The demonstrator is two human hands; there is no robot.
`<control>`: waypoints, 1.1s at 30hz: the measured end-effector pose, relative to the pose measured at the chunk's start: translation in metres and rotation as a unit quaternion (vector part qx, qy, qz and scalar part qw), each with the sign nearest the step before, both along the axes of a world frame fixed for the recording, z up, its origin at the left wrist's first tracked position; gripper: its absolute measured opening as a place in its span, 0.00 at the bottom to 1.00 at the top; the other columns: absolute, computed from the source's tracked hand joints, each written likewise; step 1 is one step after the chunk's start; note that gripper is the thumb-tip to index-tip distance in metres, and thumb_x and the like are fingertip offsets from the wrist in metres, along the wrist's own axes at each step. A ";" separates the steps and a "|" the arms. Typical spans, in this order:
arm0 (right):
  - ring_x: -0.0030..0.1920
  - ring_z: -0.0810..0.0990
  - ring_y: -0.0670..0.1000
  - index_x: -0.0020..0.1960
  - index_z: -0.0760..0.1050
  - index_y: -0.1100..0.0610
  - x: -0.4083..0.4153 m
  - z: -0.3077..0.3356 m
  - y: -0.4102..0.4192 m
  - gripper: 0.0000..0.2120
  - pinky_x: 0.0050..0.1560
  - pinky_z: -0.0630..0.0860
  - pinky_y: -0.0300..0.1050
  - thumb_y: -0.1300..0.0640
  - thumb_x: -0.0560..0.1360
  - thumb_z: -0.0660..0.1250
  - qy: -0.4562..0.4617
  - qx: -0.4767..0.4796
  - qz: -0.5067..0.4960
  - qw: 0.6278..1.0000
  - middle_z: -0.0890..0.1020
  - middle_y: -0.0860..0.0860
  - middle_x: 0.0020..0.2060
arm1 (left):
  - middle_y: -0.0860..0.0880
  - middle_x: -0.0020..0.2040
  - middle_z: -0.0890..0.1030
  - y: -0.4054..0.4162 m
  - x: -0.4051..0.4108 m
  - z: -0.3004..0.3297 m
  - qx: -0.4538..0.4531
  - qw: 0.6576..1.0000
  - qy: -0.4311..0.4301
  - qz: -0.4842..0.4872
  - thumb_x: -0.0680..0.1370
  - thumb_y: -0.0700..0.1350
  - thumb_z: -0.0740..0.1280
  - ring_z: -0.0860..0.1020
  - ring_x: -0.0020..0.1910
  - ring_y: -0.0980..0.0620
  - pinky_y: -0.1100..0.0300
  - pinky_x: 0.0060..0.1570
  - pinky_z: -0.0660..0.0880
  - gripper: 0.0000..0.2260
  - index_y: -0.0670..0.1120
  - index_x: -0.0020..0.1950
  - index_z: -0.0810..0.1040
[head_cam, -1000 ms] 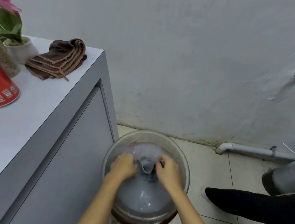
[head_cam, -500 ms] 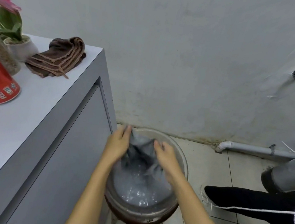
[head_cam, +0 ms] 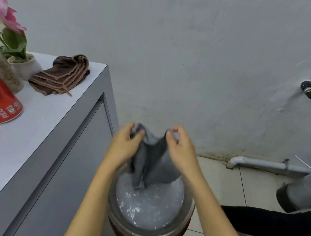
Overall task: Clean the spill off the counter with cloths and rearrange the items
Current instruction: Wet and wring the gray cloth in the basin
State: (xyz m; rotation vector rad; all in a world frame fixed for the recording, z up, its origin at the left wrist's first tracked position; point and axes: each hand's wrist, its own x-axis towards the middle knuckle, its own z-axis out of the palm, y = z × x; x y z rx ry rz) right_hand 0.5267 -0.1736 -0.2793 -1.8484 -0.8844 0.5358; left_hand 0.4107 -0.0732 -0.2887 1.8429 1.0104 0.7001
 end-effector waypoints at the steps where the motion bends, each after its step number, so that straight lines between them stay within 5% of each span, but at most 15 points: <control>1: 0.40 0.74 0.51 0.52 0.70 0.53 -0.002 -0.022 0.000 0.06 0.40 0.65 0.42 0.52 0.80 0.58 -0.019 -0.061 0.000 0.998 0.75 0.48 0.37 | 0.46 0.35 0.76 0.000 0.001 -0.028 -0.002 0.998 0.064 -0.006 0.77 0.44 0.64 0.72 0.38 0.50 0.55 0.38 0.68 0.07 0.44 0.40 0.72; 5: 0.53 0.77 0.56 0.56 0.73 0.59 -0.019 -0.117 0.000 0.09 0.49 0.71 0.45 0.57 0.79 0.58 -0.032 -0.228 0.047 0.972 0.80 0.57 0.53 | 0.44 0.53 0.80 -0.016 -0.007 -0.132 -0.038 0.966 0.240 -0.092 0.76 0.39 0.61 0.77 0.54 0.45 0.58 0.53 0.72 0.08 0.45 0.52 0.77; 9: 0.62 0.71 0.54 0.66 0.65 0.59 -0.038 -0.166 -0.010 0.17 0.63 0.68 0.44 0.59 0.78 0.58 -0.071 -0.317 0.118 0.938 0.69 0.58 0.66 | 0.45 0.70 0.67 -0.024 -0.021 -0.184 0.020 0.911 0.356 -0.206 0.77 0.41 0.57 0.64 0.70 0.46 0.50 0.68 0.62 0.17 0.46 0.67 0.68; 12: 0.68 0.66 0.59 0.70 0.60 0.61 -0.038 -0.167 -0.001 0.23 0.67 0.64 0.49 0.59 0.77 0.60 -0.092 -0.358 0.100 0.924 0.65 0.59 0.68 | 0.45 0.70 0.67 -0.019 -0.015 -0.166 0.007 0.890 0.388 -0.237 0.78 0.43 0.59 0.65 0.69 0.46 0.51 0.67 0.63 0.18 0.45 0.68 0.66; 14: 0.60 0.75 0.59 0.63 0.70 0.62 -0.035 -0.156 0.008 0.17 0.58 0.72 0.49 0.61 0.75 0.64 0.007 -0.354 0.092 0.931 0.75 0.61 0.60 | 0.45 0.65 0.73 -0.013 -0.014 -0.149 -0.028 0.893 0.379 -0.241 0.75 0.46 0.64 0.71 0.64 0.46 0.53 0.63 0.67 0.18 0.45 0.65 0.70; 16: 0.38 0.81 0.53 0.45 0.77 0.58 -0.032 -0.136 0.011 0.03 0.36 0.76 0.42 0.64 0.74 0.65 0.184 -0.278 0.048 0.942 0.81 0.57 0.40 | 0.46 0.65 0.74 -0.010 -0.017 -0.137 -0.069 0.917 0.322 -0.225 0.67 0.54 0.69 0.72 0.64 0.47 0.52 0.64 0.68 0.29 0.46 0.66 0.69; 18: 0.28 0.76 0.50 0.36 0.73 0.58 -0.026 -0.111 0.016 0.10 0.24 0.71 0.38 0.68 0.74 0.63 0.300 -0.189 -0.006 0.935 0.76 0.54 0.29 | 0.51 0.70 0.66 -0.013 -0.017 -0.122 -0.068 0.943 0.253 -0.207 0.59 0.60 0.72 0.65 0.70 0.50 0.49 0.68 0.65 0.44 0.50 0.72 0.62; 21: 0.27 0.73 0.49 0.29 0.66 0.59 -0.020 -0.054 0.024 0.18 0.27 0.73 0.39 0.75 0.73 0.59 0.421 -0.028 0.012 0.907 0.72 0.51 0.22 | 0.55 0.64 0.73 -0.021 -0.008 -0.103 -0.085 0.976 0.092 -0.176 0.56 0.59 0.77 0.72 0.63 0.56 0.51 0.62 0.72 0.41 0.57 0.67 0.66; 24: 0.23 0.73 0.43 0.21 0.71 0.58 -0.012 0.006 0.022 0.25 0.28 0.73 0.34 0.74 0.74 0.57 0.478 0.081 0.053 0.873 0.72 0.48 0.19 | 0.54 0.56 0.79 -0.026 -0.001 -0.099 -0.141 0.984 -0.018 -0.110 0.63 0.51 0.78 0.78 0.57 0.56 0.58 0.55 0.76 0.31 0.51 0.63 0.71; 27: 0.26 0.75 0.45 0.23 0.74 0.55 0.000 0.038 0.008 0.22 0.33 0.73 0.38 0.65 0.75 0.61 0.546 0.153 0.055 0.822 0.74 0.49 0.22 | 0.52 0.46 0.79 -0.024 -0.003 -0.090 -0.162 0.985 -0.046 -0.038 0.70 0.36 0.73 0.78 0.51 0.50 0.63 0.46 0.74 0.14 0.49 0.50 0.75; 31: 0.31 0.81 0.49 0.34 0.78 0.57 0.014 0.014 -0.012 0.14 0.35 0.78 0.40 0.57 0.76 0.62 0.629 0.177 -0.046 0.756 0.81 0.52 0.30 | 0.47 0.41 0.82 -0.011 -0.012 -0.074 -0.215 0.965 -0.151 -0.024 0.68 0.34 0.64 0.80 0.41 0.50 0.66 0.34 0.76 0.10 0.40 0.48 0.79; 33: 0.35 0.81 0.51 0.40 0.77 0.58 0.016 -0.023 -0.019 0.11 0.38 0.77 0.43 0.55 0.77 0.61 0.618 0.111 -0.126 0.768 0.82 0.54 0.34 | 0.43 0.42 0.84 -0.011 -0.011 -0.063 -0.291 0.923 -0.247 -0.047 0.66 0.36 0.61 0.82 0.42 0.46 0.60 0.38 0.80 0.16 0.34 0.51 0.78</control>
